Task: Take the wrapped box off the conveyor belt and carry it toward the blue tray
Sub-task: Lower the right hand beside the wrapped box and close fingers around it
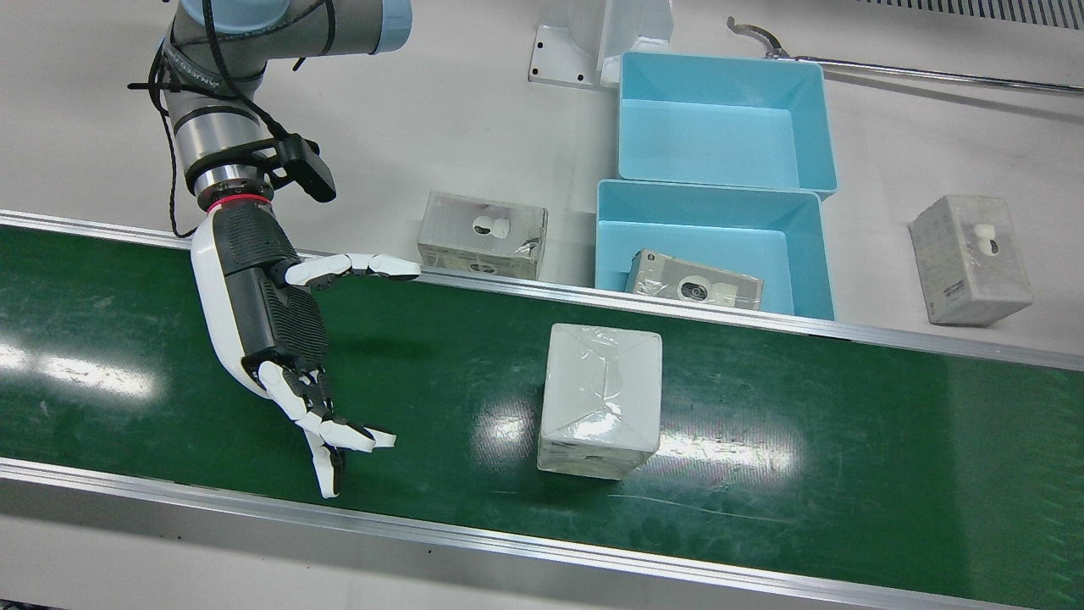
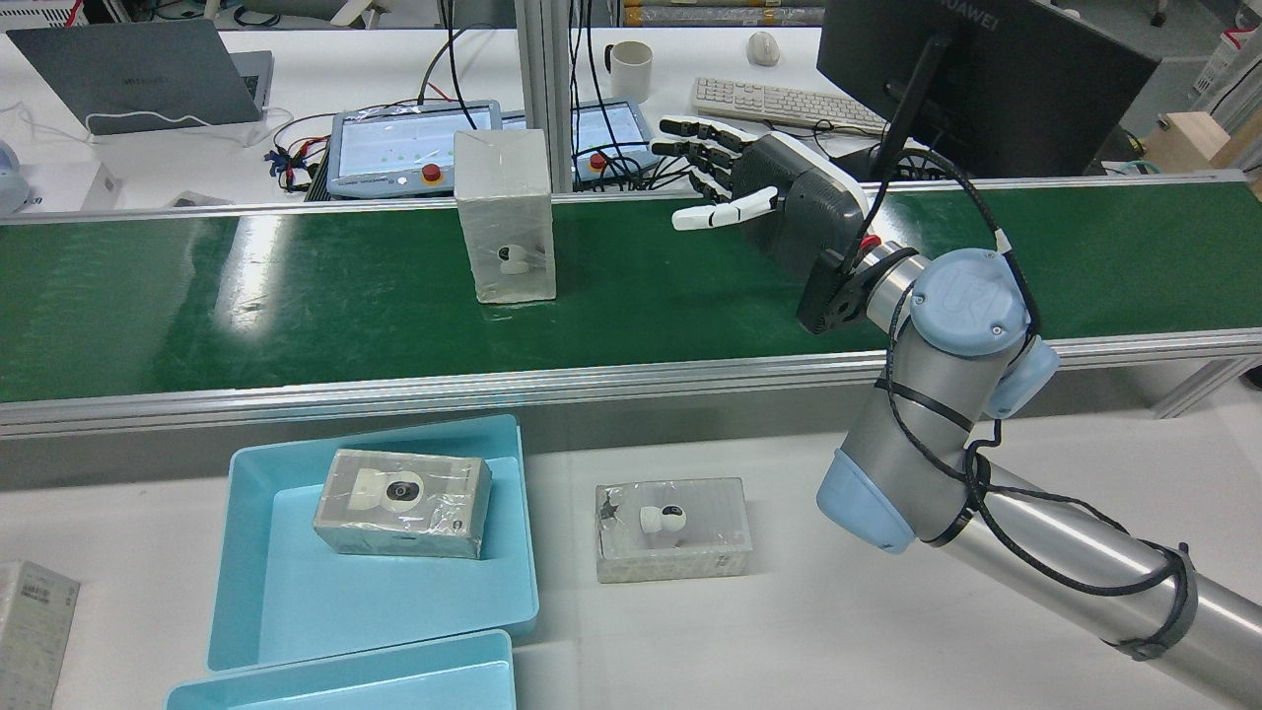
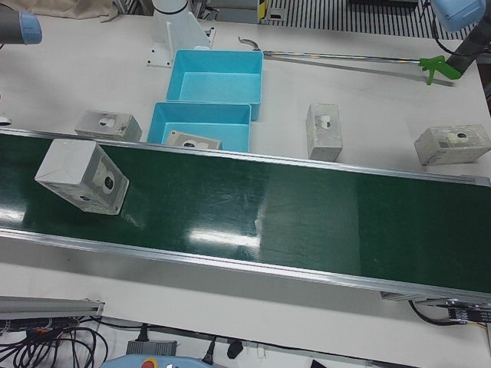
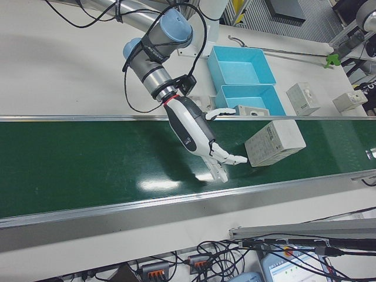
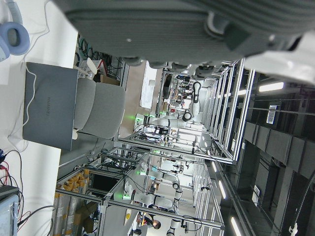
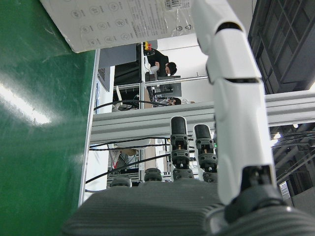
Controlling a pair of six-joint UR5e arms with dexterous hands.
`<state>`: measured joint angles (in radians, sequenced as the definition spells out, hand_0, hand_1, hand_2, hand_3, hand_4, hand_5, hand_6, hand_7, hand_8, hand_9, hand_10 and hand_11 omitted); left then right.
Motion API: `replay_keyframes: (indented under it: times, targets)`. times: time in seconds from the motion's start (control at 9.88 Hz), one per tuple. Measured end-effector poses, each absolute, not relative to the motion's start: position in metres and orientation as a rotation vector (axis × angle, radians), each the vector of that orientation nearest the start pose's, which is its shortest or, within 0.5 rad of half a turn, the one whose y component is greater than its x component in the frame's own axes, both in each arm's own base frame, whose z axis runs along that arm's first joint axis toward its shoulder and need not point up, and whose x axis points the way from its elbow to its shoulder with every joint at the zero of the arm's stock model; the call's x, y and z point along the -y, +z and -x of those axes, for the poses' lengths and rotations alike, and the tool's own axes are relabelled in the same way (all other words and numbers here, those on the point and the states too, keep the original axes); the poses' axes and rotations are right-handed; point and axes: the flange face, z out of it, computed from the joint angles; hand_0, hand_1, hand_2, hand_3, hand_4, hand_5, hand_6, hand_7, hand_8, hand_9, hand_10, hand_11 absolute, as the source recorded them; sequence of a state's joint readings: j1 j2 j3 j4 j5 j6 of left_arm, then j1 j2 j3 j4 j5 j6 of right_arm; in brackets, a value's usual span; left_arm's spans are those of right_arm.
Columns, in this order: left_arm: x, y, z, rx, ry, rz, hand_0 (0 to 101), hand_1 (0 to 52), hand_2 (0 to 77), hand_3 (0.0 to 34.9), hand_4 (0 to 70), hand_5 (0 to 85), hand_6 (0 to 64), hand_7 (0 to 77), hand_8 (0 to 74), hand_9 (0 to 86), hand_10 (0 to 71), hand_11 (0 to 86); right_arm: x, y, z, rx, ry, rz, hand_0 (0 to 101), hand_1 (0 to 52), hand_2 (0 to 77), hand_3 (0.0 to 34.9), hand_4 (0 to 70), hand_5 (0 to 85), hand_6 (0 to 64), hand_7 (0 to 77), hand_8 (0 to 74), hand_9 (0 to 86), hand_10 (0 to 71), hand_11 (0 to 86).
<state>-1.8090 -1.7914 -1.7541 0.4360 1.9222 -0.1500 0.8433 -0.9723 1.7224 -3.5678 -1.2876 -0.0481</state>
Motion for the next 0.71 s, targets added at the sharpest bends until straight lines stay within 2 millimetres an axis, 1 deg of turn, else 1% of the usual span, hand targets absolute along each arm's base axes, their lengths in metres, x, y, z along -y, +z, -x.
replay_keyframes:
  times: [0.1, 0.2, 0.3, 0.4, 0.51, 0.61, 0.71]
  targets:
    - [0.505, 0.526, 0.225, -2.191, -2.279, 0.303, 0, 0.0, 1.1, 0.0, 0.0, 0.5, 0.0, 0.5, 0.5, 0.0, 0.5, 0.0, 0.593, 0.31, 0.314, -2.662, -1.965, -0.643, 52, 19.1, 16.4, 7.9, 13.6, 18.0, 8.7, 22.9, 0.5, 2.7, 0.0, 1.6]
    - [0.505, 0.526, 0.225, -2.191, -2.279, 0.303, 0, 0.0, 1.1, 0.0, 0.0, 0.5, 0.0, 0.5, 0.5, 0.0, 0.0, 0.0, 0.595, 0.309, 0.317, -2.663, -1.968, -0.637, 52, 19.1, 16.4, 7.9, 13.6, 18.0, 8.7, 22.9, 0.5, 2.7, 0.0, 1.6]
    - [0.505, 0.526, 0.225, -2.191, -2.279, 0.303, 0, 0.0, 0.5, 0.0, 0.0, 0.5, 0.0, 0.5, 0.5, 0.0, 0.5, 0.0, 0.594, 0.308, 0.322, -2.661, -1.969, -0.628, 52, 20.7, 16.4, 9.9, 14.7, 19.6, 8.7, 25.1, 0.5, 2.7, 0.0, 1.6]
    - [0.505, 0.526, 0.225, -2.191, -2.279, 0.303, 0, 0.0, 0.5, 0.0, 0.0, 0.5, 0.0, 0.5, 0.5, 0.0, 0.0, 0.0, 0.591, 0.306, 0.33, -2.658, -1.968, -0.62, 52, 20.7, 16.4, 9.5, 14.7, 19.6, 9.3, 25.6, 0.5, 3.8, 0.0, 1.6]
    - [0.505, 0.526, 0.225, -2.191, -2.279, 0.303, 0, 0.0, 0.5, 0.0, 0.0, 0.5, 0.0, 0.5, 0.5, 0.0, 0.0, 0.0, 0.588, 0.303, 0.339, -2.659, -1.965, -0.611, 52, 20.7, 16.4, 6.8, 15.8, 21.3, 9.8, 26.2, 0.5, 4.4, 0.0, 1.6]
    - [0.505, 0.526, 0.225, -2.191, -2.279, 0.303, 0, 0.0, 1.1, 0.0, 0.0, 0.5, 0.0, 0.5, 0.5, 0.0, 0.5, 0.0, 0.587, 0.297, 0.35, -2.662, -1.964, -0.604, 52, 20.7, 16.4, 6.8, 15.8, 21.3, 9.8, 26.2, 0.5, 4.4, 0.0, 1.6]
    - [0.505, 0.526, 0.225, -2.191, -2.279, 0.303, 0, 0.0, 1.1, 0.0, 0.0, 1.1, 0.0, 0.5, 0.5, 0.0, 0.5, 0.0, 0.589, 0.291, 0.359, -2.664, -1.961, -0.601, 53, 20.7, 16.9, 7.7, 15.8, 21.3, 9.8, 26.7, 0.5, 4.4, 0.0, 1.6]
